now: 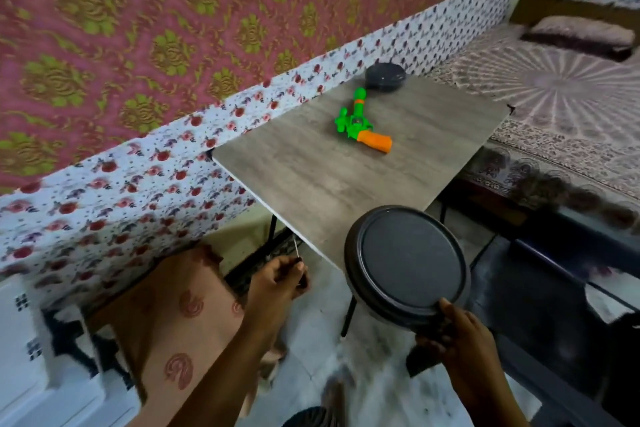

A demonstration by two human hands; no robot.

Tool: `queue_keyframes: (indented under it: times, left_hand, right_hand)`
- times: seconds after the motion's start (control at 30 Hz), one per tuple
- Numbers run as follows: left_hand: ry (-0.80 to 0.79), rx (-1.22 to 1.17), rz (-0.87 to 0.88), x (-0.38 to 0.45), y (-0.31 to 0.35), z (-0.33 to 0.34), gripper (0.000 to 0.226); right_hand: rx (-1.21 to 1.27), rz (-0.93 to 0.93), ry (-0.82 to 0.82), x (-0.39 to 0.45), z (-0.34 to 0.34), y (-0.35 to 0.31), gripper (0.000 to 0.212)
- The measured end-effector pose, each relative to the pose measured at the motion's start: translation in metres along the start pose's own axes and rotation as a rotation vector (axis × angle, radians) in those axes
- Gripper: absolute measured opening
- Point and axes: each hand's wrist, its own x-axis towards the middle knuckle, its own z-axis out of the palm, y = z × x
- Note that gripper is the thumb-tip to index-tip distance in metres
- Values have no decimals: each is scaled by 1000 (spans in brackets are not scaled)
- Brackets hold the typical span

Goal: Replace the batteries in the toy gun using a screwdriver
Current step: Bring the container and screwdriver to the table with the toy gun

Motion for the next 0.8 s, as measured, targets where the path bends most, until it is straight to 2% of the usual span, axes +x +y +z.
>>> queue_keyframes:
  times: [0.3,0.53,0.8]
  left_hand:
    - [17,-158,-83,119,3,75,7]
    - [18,-108,-81,196,25,115,8]
    - [66,-100,-95,248,38,151,9]
  right_hand:
    - [-30,12,-11,115,13,-54,16]
    - [-25,37,-21,200,39,-105,12]
    - [-64,64,-120,282,52,-153,14]
